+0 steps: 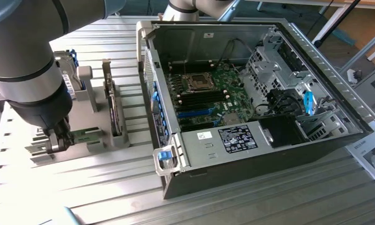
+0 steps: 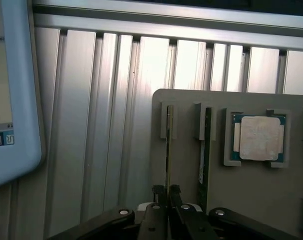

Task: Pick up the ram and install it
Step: 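Pick up the ram and move it above insertion slot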

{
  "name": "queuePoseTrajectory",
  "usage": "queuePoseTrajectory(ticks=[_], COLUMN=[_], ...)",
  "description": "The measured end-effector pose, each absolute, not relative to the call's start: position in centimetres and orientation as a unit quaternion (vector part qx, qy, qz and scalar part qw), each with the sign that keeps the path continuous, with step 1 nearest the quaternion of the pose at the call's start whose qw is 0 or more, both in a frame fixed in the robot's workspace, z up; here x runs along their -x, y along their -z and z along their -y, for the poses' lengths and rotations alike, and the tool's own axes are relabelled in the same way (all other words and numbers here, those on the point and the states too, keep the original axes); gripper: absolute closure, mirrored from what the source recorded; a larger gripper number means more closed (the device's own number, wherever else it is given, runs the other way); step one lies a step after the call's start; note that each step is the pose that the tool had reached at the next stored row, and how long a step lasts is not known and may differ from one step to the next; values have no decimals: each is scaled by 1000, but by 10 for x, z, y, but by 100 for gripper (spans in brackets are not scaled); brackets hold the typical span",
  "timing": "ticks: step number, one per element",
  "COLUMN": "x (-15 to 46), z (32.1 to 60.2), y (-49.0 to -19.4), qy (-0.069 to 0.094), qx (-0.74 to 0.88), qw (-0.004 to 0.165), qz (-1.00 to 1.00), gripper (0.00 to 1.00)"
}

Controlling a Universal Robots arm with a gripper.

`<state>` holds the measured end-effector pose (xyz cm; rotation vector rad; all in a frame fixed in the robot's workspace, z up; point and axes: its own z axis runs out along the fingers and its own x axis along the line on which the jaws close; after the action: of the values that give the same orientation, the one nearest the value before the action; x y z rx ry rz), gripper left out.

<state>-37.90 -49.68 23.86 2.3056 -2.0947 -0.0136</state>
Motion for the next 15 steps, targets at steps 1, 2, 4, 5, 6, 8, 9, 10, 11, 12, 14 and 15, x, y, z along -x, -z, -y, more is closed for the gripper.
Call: queuePoseTrajectory(ticks=[1,2,4,5,6,8,9,10,11,12,14,15], x=[379,379,379,379,379,379,379,379,379,379,379,379], z=[497,497,497,497,497,497,497,497,497,497,497,497], y=[-240,-242,-246,-249,-251,-256,-259,-261,-263,-266,-272,-276], qy=[4,4,4,4,4,4,4,4,4,4,4,4], qx=[-740,-740,-740,-740,-740,-740,-740,-740,-740,-740,-740,-740], qw=[13,13,13,13,13,13,13,13,13,13,13,13], qz=[672,672,672,672,672,672,672,672,672,672,672,672], gripper=[86,86,86,86,86,86,86,86,86,86,86,86])
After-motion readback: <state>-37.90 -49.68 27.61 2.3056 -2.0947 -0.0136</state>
